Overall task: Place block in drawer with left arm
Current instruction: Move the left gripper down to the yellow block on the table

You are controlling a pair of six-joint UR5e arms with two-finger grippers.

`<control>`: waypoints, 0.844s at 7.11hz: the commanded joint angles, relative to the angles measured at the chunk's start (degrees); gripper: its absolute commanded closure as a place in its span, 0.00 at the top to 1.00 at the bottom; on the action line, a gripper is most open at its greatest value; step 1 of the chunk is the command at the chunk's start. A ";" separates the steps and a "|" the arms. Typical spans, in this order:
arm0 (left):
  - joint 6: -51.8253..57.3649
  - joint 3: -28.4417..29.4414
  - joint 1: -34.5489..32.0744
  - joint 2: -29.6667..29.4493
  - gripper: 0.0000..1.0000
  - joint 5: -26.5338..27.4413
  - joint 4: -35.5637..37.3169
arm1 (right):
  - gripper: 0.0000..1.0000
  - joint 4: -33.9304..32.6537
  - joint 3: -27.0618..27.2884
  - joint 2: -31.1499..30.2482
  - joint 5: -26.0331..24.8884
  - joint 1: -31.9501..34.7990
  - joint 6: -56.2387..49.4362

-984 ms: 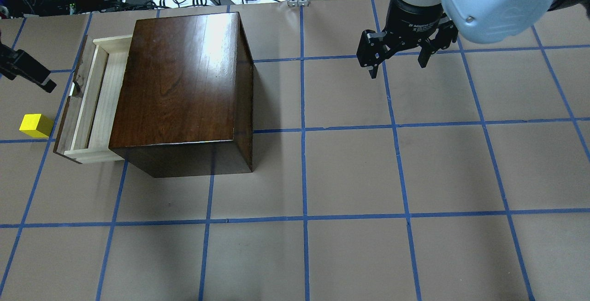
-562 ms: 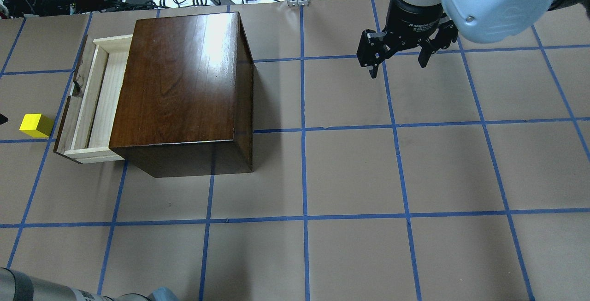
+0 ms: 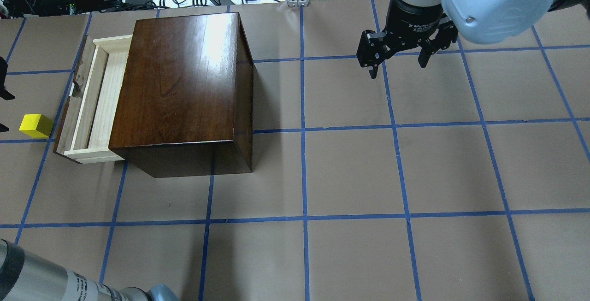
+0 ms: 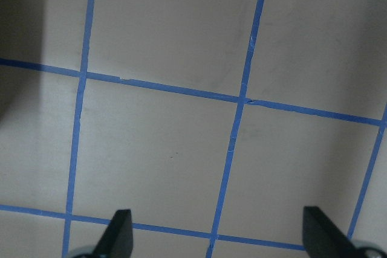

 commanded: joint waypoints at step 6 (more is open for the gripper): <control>6.39 0.28 1.59 -8.10 1.00 -3.57 5.18 | 1.00 0.00 0.00 0.00 0.00 0.00 -0.05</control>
